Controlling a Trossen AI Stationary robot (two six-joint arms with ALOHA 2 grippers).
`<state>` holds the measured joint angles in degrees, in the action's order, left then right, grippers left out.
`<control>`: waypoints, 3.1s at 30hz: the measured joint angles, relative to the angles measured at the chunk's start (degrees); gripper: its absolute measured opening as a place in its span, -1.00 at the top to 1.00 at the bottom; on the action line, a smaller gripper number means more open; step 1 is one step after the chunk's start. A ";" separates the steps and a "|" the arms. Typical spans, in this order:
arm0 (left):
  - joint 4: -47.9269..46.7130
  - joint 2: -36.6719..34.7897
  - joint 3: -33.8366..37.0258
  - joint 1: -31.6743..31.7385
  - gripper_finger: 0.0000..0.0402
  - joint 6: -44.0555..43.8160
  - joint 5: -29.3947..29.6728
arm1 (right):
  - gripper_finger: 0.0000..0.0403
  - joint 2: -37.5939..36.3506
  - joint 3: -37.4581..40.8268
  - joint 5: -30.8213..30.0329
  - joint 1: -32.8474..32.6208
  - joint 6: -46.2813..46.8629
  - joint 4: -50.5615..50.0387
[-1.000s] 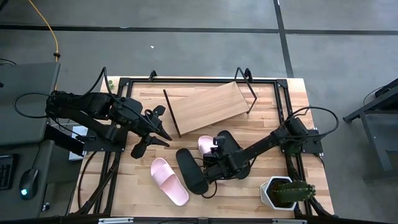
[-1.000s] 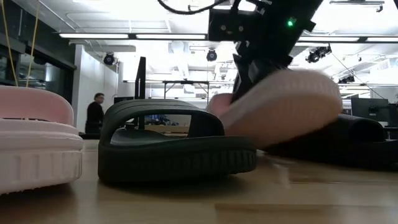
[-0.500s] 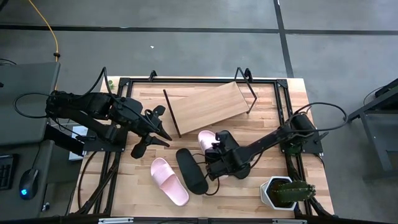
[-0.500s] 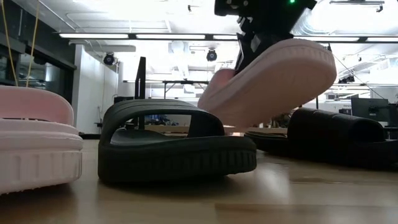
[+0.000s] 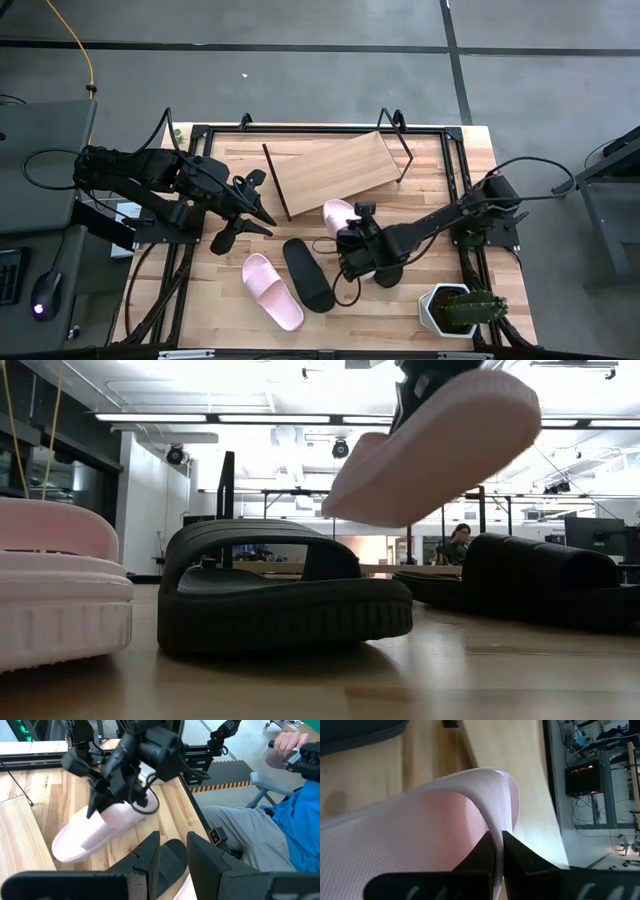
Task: Pick and place slides into the shelf
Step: Put the right pink slide on the shelf
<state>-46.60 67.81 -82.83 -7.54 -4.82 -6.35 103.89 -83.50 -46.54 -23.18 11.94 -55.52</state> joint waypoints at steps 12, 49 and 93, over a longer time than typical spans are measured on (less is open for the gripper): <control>-0.01 0.00 0.00 -0.01 0.59 0.04 0.00 | 1.00 -4.96 0.00 -0.29 3.44 -6.44 -0.12; -0.01 0.00 0.00 0.00 0.59 0.48 0.00 | 1.00 -5.02 -0.02 4.82 15.30 -23.84 8.43; 0.12 0.00 -0.02 0.00 0.59 0.48 1.49 | 1.00 -0.48 -0.04 11.83 27.55 -38.00 33.39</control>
<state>-46.48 67.81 -82.85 -7.54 -4.34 -4.86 103.41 -83.55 -34.71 4.37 -26.06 -22.13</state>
